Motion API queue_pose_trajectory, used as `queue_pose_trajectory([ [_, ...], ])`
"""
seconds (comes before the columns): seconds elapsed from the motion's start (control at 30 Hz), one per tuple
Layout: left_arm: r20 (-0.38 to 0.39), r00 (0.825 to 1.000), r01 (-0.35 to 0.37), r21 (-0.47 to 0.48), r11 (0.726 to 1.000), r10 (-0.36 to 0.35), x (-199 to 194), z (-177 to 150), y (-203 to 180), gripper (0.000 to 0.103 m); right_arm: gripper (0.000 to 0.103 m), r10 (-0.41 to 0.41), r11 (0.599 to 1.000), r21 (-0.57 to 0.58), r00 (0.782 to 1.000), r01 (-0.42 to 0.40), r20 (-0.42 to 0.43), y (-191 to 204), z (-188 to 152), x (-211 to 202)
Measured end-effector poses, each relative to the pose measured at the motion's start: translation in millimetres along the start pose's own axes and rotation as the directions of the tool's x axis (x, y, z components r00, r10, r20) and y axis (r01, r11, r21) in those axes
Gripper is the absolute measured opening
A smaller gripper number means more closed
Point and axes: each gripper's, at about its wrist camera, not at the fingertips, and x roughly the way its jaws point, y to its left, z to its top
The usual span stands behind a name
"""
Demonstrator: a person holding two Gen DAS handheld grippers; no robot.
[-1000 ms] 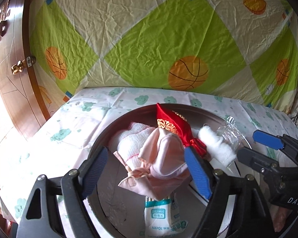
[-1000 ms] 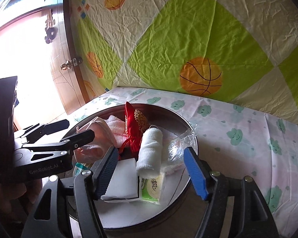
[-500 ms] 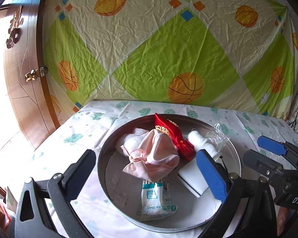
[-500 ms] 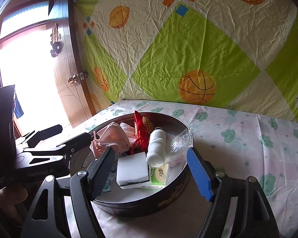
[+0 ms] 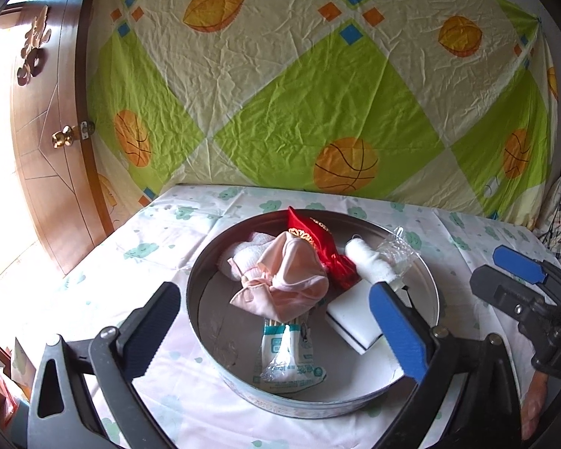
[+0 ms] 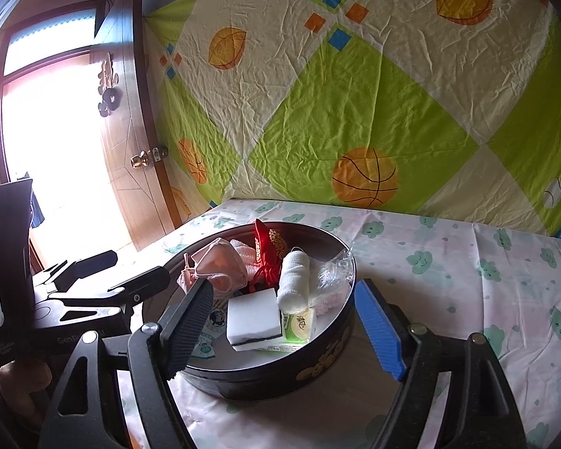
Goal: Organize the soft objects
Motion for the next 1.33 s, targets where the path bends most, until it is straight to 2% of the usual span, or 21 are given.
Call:
queue_pose_trajectory([
  [0.57,-0.014,0.999,-0.032,-0.006,0.999,0.032,3,0,8,0.102,0.081,-0.002,1.0,0.001,1.0,0.002,0.001,1,3,6],
  [0.97,-0.058,0.998,-0.04,-0.048,0.998,0.037,15,-2,21,0.102,0.081,0.008,1.0,0.005,1.0,-0.008,-0.02,4,0,15],
  [1.33,-0.038,0.998,-0.04,-0.019,0.999,0.04,14,-4,14,0.102,0.081,0.008,1.0,0.006,1.0,-0.008,-0.025,4,-1,19],
])
